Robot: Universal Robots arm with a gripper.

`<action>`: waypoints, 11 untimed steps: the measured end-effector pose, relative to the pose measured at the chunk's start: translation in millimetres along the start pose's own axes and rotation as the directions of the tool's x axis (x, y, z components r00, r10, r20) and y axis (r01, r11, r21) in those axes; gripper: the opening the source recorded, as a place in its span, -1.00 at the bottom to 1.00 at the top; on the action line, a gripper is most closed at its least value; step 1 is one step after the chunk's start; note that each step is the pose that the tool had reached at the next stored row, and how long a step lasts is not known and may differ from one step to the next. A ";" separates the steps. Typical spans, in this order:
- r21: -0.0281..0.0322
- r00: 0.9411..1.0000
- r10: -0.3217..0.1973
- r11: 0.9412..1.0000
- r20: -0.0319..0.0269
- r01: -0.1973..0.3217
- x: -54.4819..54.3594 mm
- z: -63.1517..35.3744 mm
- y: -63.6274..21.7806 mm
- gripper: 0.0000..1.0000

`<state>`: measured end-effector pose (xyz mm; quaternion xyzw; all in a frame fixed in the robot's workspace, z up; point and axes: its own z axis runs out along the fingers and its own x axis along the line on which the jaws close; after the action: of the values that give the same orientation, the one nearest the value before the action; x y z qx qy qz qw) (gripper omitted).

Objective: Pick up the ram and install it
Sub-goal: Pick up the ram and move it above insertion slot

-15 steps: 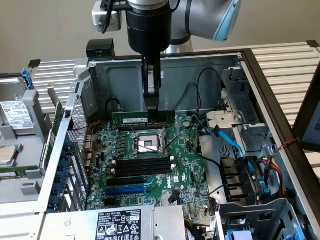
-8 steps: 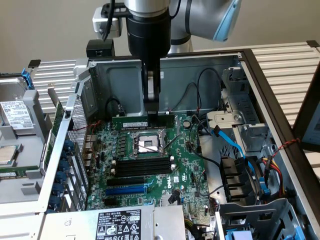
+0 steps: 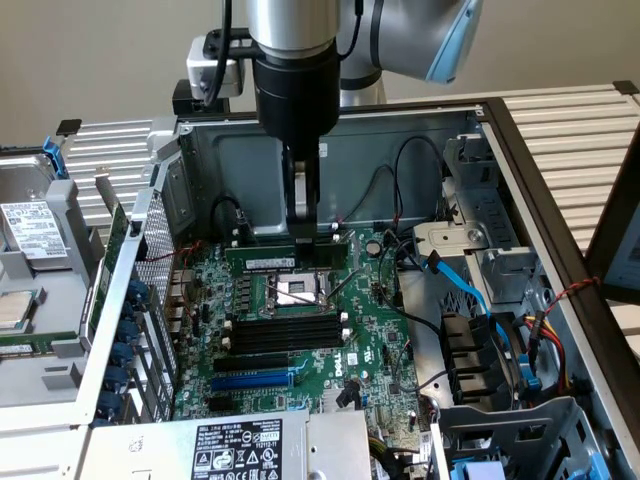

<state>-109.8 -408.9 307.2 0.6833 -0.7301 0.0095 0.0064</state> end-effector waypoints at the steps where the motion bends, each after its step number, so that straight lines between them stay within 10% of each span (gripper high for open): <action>1: 0.000 1.000 0.000 1.000 -0.001 0.000 0.0 1.7 0.3 -0.76; 5: 0.001 1.000 0.000 1.000 -0.010 0.000 0.0 7.4 1.4 -0.76; 8: 0.002 1.000 0.000 1.000 -0.030 0.000 -1.1 9.8 1.9 -0.76; 11: 0.002 1.000 0.000 1.000 -0.030 0.000 -2.4 15.2 2.0 -0.76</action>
<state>-111.7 -406.7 292.0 0.6831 -0.7298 0.0205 0.0168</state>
